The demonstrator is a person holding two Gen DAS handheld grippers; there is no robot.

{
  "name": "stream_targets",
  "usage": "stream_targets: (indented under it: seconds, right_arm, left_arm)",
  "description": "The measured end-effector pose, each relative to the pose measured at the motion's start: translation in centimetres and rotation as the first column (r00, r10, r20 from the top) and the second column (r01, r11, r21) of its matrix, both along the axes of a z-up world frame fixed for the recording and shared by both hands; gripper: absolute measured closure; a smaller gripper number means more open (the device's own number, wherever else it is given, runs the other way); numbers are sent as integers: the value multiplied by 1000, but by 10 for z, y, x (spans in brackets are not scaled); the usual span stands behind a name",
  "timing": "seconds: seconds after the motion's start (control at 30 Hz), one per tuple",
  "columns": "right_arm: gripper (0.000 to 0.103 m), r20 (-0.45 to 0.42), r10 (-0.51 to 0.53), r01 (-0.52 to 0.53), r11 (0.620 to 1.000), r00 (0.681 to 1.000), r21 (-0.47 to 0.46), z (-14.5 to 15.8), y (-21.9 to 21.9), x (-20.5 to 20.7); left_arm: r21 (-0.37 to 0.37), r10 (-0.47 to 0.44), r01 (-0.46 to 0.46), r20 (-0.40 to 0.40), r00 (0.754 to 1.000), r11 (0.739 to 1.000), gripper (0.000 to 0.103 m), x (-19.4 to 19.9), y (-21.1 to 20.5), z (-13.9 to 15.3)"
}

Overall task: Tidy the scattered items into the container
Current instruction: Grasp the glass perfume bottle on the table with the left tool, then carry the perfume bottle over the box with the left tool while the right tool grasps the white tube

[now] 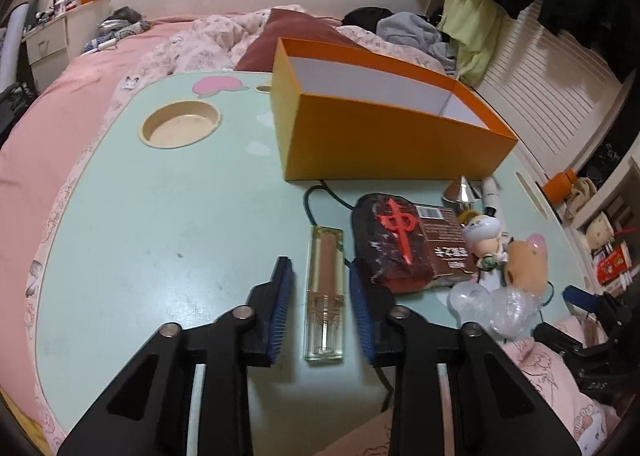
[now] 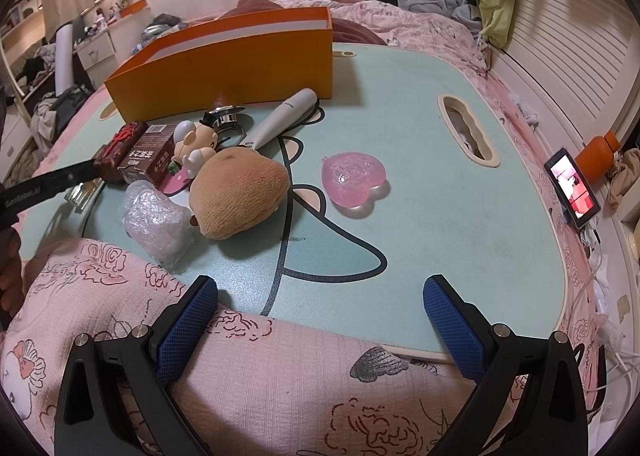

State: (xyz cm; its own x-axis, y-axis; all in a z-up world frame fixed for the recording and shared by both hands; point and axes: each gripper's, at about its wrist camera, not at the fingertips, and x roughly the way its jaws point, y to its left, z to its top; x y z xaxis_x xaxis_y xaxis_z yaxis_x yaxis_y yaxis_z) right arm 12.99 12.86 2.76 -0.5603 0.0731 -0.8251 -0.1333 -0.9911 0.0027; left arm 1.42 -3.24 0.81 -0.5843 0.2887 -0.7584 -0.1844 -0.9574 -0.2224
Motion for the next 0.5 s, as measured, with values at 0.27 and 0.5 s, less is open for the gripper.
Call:
stream_targets:
  seconds: [0.27, 0.5]
  right_arm:
    - [0, -2, -8, 8, 1000, 1000, -8, 1, -2, 0]
    - [4, -146, -3, 16, 996, 989, 92, 42, -13, -8]
  left_arm:
    - [-25, -33, 32, -42, 999, 999, 84, 14, 8, 0]
    - [-25, -16, 14, -73, 997, 1000, 84, 21, 7, 3]
